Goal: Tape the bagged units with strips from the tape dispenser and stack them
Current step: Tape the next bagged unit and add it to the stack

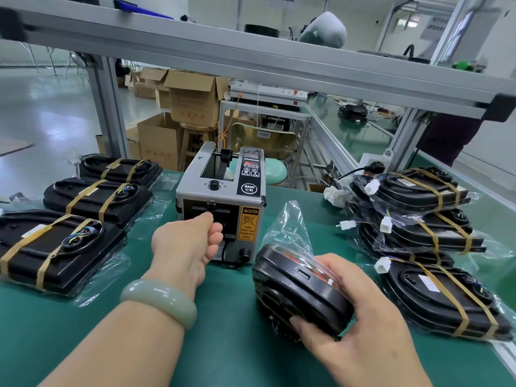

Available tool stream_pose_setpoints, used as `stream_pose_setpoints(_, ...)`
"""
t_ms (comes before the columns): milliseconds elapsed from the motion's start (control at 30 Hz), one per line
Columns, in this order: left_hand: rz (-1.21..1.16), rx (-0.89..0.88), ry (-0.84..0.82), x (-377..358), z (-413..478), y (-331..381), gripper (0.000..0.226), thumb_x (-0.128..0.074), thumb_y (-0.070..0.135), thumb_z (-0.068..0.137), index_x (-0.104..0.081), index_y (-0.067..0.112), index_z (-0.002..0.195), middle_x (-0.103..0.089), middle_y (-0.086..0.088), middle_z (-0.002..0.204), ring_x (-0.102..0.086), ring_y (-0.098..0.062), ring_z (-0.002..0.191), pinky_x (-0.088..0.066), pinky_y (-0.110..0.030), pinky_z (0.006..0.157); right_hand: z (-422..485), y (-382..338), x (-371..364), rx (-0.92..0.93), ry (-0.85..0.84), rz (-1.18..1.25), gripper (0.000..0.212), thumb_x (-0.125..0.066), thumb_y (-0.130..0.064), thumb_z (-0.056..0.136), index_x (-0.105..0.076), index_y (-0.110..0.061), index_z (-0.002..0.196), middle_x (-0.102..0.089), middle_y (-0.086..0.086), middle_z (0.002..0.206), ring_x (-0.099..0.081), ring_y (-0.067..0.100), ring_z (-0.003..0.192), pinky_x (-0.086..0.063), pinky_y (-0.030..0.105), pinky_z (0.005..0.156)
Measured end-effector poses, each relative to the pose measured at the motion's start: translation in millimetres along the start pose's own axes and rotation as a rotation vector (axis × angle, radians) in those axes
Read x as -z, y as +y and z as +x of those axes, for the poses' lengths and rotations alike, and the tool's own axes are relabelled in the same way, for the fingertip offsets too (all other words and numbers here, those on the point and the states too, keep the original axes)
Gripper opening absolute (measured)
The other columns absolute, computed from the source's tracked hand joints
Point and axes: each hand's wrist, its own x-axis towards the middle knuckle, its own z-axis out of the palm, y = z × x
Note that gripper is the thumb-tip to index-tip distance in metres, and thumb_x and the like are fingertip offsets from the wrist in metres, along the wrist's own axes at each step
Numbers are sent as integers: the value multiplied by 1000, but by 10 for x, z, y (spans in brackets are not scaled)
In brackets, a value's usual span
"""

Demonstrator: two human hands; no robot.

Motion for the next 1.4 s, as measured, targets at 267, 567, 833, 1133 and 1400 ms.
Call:
stream_pose_setpoints(267, 2, -46, 173, -120, -32, -10, 14, -58, 9, 82, -58, 9, 68, -63, 0, 59, -52, -5, 41, -40, -13, 38, -14, -9, -20, 9, 21, -15, 54, -60, -53, 53, -47, -59, 105, -60, -23, 101, -56, -3, 89, -38, 4, 75)
stream_pose_setpoints(567, -55, 14, -186, 122, -422, 1, 15, -59, 15, 88, -60, 12, 73, -61, 4, 51, -51, -3, 39, -40, -13, 36, 6, 26, -2, 6, 21, 11, 54, -61, -54, 51, -47, -60, 104, -60, -24, 102, -56, -2, 90, -39, 5, 75)
stream_pose_setpoints(833, 131, -217, -469, 430, -1002, -6, 23, -83, 43, 52, -72, 24, 59, -65, 5, 65, -56, -10, 61, -46, -28, 64, -67, 18, -94, 132, 120, -120, 57, -76, -26, 56, -60, -40, 109, -60, -20, 100, -59, 5, 91, -44, 22, 77)
stream_pose_setpoints(1133, 217, -301, -463, 476, -1047, -299, 41, -66, 61, 46, -73, 22, 58, -65, 7, 77, -57, 5, 108, -35, -47, 109, -68, -41, -148, 126, 148, -249, 54, -74, -27, 50, -68, -31, 104, -63, -11, 96, -63, 21, 84, -54, 39, 70)
stream_pose_setpoints(1400, 26, -274, -405, 414, -1098, -398, 40, -69, 57, 45, -76, 25, 68, -74, 10, 97, -64, -9, 104, -47, -41, 97, -70, -72, -198, 66, 137, -268, 65, -87, -19, 45, -66, -35, 104, -62, -13, 95, -60, 19, 83, -50, 35, 70)
